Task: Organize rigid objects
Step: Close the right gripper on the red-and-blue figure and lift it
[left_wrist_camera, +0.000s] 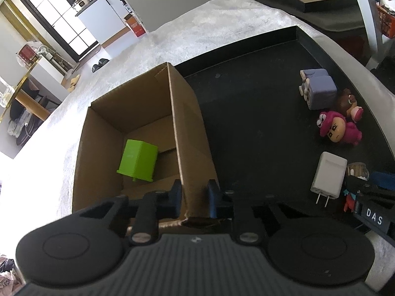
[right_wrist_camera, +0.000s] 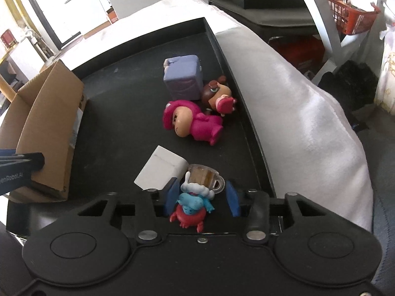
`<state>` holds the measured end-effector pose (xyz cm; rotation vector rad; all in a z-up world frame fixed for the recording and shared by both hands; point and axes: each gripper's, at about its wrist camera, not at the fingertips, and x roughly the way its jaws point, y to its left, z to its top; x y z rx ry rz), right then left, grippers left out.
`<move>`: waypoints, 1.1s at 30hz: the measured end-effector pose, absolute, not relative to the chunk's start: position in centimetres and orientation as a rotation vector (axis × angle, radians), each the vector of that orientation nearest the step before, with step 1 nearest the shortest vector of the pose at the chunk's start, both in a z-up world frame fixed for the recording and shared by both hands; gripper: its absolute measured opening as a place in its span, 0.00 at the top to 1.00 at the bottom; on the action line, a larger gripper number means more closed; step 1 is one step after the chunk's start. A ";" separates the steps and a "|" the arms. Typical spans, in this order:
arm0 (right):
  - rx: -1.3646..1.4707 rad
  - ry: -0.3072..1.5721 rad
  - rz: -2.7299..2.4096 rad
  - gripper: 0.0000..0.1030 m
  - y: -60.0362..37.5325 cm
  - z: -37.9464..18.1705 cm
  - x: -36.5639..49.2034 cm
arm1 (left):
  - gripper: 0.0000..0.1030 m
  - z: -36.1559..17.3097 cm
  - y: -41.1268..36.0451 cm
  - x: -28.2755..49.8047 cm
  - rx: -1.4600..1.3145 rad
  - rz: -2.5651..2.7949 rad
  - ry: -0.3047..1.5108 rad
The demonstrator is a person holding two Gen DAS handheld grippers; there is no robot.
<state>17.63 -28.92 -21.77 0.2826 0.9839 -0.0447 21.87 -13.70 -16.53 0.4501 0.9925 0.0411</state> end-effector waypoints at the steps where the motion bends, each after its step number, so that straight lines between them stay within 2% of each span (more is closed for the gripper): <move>1: 0.276 0.979 -0.048 0.61 -28.9 -21.7 17.6 | 0.81 -16.6 -13.7 21.9 0.448 0.040 0.993; 5: 0.254 0.962 -0.052 0.71 -28.9 -21.7 17.7 | 0.82 -16.6 -13.7 21.8 0.449 0.037 0.991; 11: 0.240 0.940 -0.032 0.72 -28.8 -21.6 17.7 | 0.82 -16.6 -13.6 21.7 0.450 0.034 0.991; 13: 0.226 0.944 -0.040 0.70 -28.5 -21.4 17.7 | 0.82 -16.5 -13.6 21.7 0.449 0.035 0.991; 16: 0.230 0.948 -0.048 0.59 -28.4 -21.4 17.5 | 0.82 -16.5 -13.5 21.7 0.446 0.033 0.992; 33: 0.139 0.995 -0.058 0.58 -27.0 -22.5 17.4 | 0.82 -16.5 -13.3 21.7 0.433 0.027 0.990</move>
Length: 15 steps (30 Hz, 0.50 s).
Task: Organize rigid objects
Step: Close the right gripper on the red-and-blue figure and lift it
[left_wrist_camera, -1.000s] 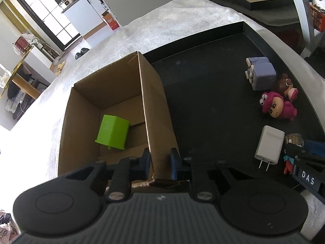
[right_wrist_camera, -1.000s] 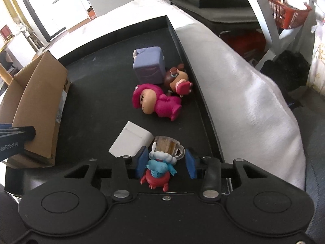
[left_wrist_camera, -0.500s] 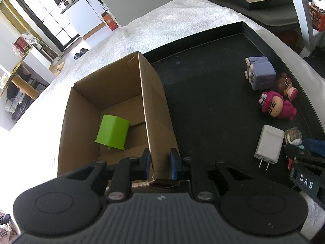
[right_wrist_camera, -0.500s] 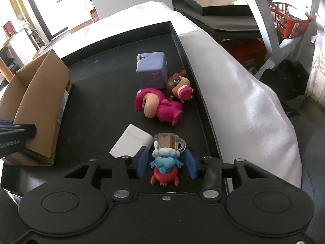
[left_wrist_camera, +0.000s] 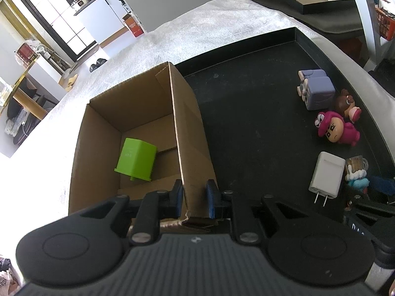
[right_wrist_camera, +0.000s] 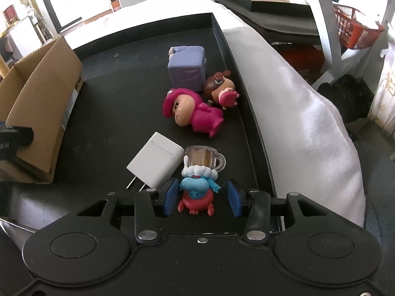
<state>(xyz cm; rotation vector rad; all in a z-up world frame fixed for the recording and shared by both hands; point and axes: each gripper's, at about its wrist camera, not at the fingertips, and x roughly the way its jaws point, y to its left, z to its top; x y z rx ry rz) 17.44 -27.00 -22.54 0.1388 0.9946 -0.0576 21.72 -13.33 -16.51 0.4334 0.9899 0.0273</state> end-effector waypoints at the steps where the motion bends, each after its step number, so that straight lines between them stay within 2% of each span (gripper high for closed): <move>1: 0.139 0.994 -0.057 0.58 -27.0 -22.5 17.4 | 0.82 -16.5 -13.3 21.7 0.433 0.028 0.989; 11: 0.062 0.984 -0.074 0.56 -25.7 -22.8 17.5 | 0.82 -16.4 -13.1 21.6 0.426 0.027 0.984; 15: 0.072 0.984 -0.114 0.60 -26.2 -22.7 17.3 | 0.82 -16.4 -13.1 21.6 0.424 0.027 0.984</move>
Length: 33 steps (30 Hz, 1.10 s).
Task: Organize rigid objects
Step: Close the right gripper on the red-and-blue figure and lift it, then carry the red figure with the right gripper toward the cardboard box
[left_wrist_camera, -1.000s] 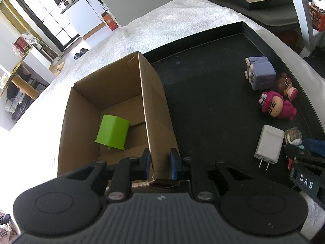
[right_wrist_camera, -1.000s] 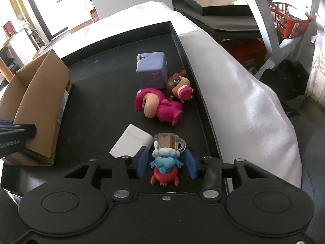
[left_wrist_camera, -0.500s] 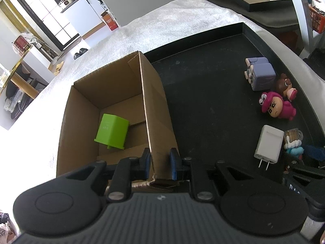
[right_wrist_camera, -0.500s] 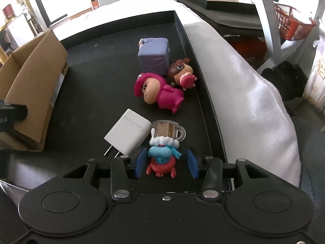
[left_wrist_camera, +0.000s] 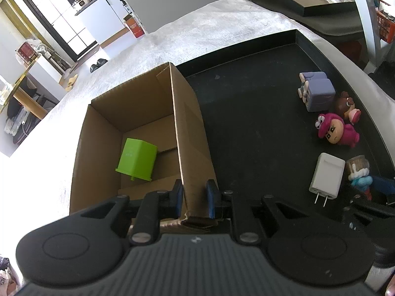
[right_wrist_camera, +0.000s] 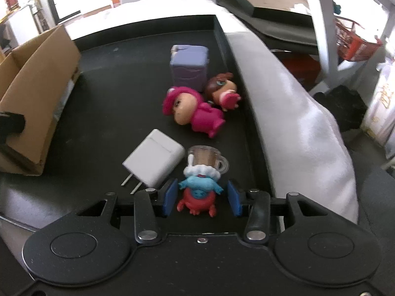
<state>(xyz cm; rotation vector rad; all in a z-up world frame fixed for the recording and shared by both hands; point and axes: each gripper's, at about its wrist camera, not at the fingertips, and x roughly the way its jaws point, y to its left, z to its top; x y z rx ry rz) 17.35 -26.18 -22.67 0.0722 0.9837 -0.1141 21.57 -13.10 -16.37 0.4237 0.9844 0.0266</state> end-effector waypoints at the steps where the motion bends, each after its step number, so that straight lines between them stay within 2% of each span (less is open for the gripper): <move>1: 0.075 0.984 -0.125 0.61 -26.4 -22.6 17.4 | 0.82 -16.4 -13.1 21.6 0.425 0.025 0.984; 13: 0.105 0.982 -0.170 0.59 -26.9 -22.8 17.2 | 0.82 -16.4 -13.1 21.5 0.433 0.022 0.981; 18: 0.109 0.973 -0.172 0.63 -27.0 -22.7 17.2 | 0.81 -16.5 -13.1 21.5 0.433 0.023 0.981; 33: 0.081 0.876 -0.173 0.63 -27.2 -19.2 17.0 | 0.81 -14.4 -11.8 20.8 0.372 0.012 0.958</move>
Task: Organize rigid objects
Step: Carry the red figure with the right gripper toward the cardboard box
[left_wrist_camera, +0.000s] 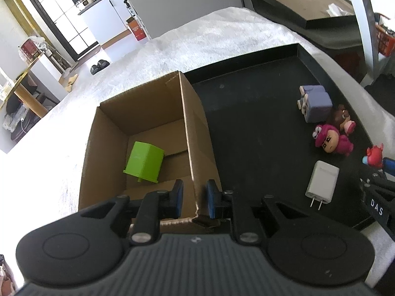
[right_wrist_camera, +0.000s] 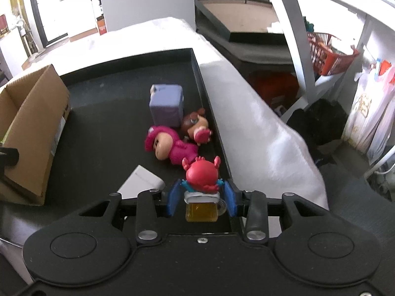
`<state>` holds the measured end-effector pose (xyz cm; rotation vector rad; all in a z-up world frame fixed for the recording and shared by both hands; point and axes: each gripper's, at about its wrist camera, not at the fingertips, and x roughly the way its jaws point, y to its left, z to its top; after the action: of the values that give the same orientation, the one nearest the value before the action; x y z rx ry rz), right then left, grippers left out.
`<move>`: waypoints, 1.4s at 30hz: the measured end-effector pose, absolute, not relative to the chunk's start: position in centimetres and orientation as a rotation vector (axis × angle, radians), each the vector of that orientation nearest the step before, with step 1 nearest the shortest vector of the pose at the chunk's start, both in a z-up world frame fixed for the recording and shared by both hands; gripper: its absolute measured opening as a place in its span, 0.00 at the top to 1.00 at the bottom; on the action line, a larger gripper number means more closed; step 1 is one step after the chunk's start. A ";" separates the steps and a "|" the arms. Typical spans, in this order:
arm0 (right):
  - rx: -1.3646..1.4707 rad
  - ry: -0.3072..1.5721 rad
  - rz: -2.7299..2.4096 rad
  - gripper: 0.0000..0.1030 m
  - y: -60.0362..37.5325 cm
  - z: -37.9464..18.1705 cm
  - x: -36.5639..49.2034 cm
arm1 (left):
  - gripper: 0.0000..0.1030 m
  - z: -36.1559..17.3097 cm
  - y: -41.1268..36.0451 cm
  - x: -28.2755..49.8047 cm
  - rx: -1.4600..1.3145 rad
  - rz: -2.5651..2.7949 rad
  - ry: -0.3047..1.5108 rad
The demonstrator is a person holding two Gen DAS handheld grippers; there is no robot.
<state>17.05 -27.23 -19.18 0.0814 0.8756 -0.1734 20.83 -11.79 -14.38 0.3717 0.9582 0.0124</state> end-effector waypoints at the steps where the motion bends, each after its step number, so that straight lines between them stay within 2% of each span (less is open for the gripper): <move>1: 0.080 0.873 -0.173 0.63 -27.1 -19.0 17.0 | 0.81 -14.2 -11.6 20.8 0.366 0.009 0.957; 10: 0.051 0.847 -0.143 0.63 -25.7 -16.5 16.8 | 0.81 -12.1 -10.3 20.0 0.333 0.000 0.935; 24: -0.020 0.790 -0.050 0.63 -22.0 -11.9 16.7 | 0.71 -9.2 -5.9 19.5 0.267 0.056 0.903; 39: -0.068 0.737 0.017 0.63 -17.6 -8.7 17.4 | 0.70 -7.9 -0.7 19.5 0.183 0.095 0.889; 42: -0.078 0.732 0.027 0.63 -16.7 -8.3 17.7 | 0.65 -7.7 0.3 19.6 0.162 0.103 0.894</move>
<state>17.75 -16.69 -8.33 -0.0781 0.7316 0.0267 19.59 0.27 -7.75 0.1622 0.8940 0.1030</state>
